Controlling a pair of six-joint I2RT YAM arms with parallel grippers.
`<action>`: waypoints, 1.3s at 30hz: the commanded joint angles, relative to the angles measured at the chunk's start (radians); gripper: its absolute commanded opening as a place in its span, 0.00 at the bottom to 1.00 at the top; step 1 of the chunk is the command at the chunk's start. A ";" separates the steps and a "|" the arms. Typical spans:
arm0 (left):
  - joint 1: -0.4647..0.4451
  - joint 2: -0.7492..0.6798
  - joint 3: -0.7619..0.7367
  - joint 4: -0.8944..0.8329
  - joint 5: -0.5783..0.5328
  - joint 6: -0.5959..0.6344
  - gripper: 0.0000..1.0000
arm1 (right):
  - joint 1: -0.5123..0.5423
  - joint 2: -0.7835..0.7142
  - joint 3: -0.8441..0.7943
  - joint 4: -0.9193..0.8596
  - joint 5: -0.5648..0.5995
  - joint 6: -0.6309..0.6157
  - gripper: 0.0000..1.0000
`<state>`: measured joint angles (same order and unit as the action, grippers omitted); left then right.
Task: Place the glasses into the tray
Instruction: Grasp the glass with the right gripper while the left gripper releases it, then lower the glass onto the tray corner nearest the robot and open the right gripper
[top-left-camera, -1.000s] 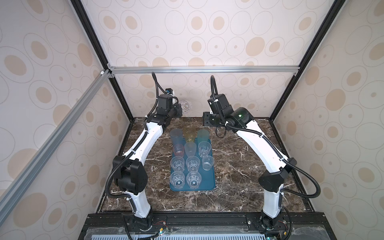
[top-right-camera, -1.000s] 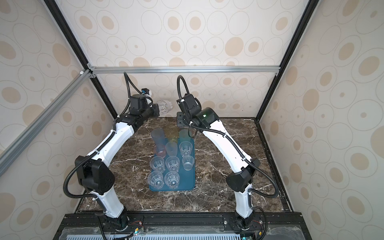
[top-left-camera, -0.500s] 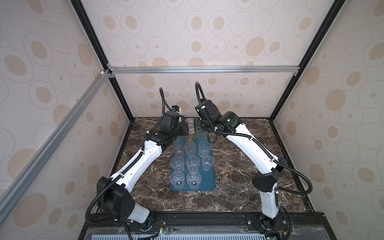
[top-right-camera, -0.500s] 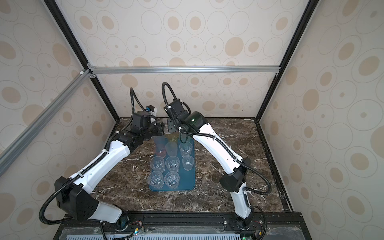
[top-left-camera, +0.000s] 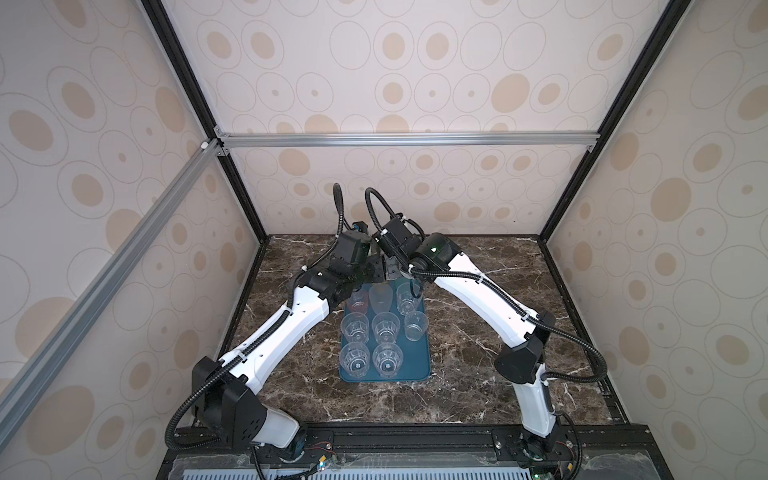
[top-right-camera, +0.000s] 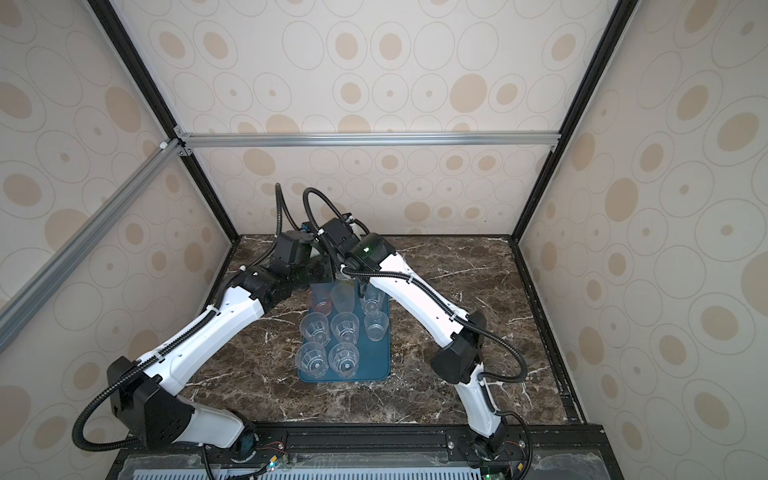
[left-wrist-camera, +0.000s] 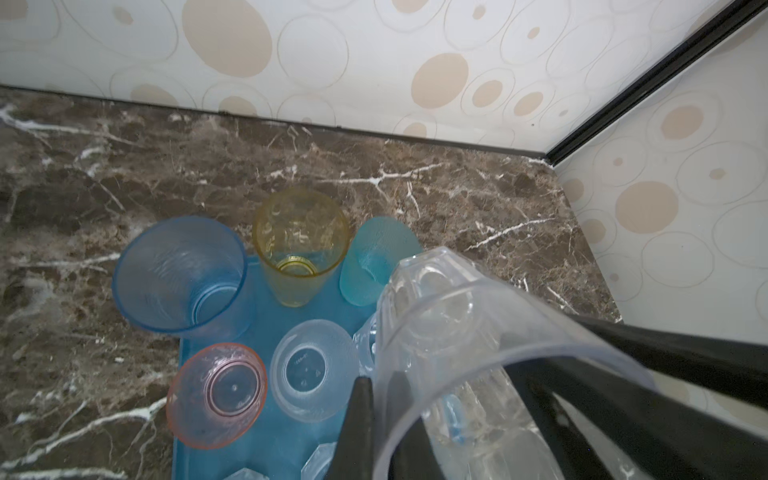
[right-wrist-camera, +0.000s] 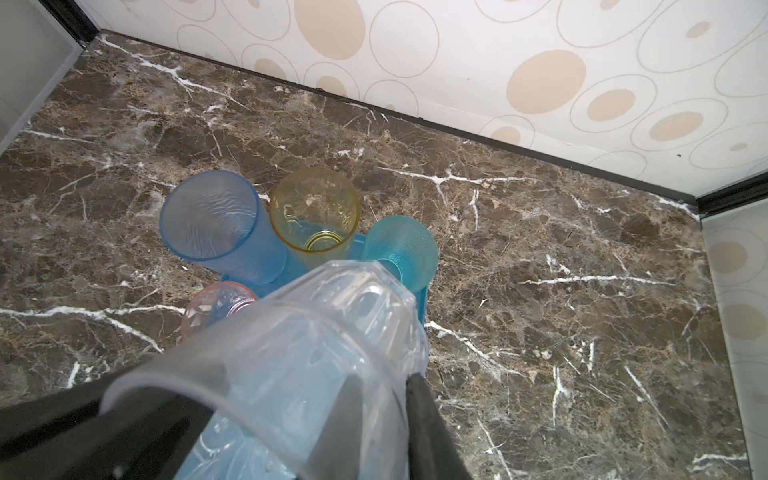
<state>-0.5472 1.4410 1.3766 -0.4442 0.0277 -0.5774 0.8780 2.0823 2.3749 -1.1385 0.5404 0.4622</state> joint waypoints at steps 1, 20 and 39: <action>-0.012 -0.042 0.055 0.022 0.056 -0.047 0.09 | -0.002 -0.003 -0.020 -0.044 0.038 0.016 0.10; -0.011 -0.281 -0.032 -0.047 -0.078 0.115 0.47 | -0.025 -0.157 -0.195 -0.128 -0.127 0.050 0.02; 0.024 -0.441 -0.329 0.074 -0.244 0.297 0.61 | -0.048 -0.569 -0.977 0.016 -0.423 0.202 0.01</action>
<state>-0.5343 1.0103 1.0508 -0.4038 -0.2050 -0.3126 0.8066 1.5131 1.4258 -1.2182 0.1390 0.6075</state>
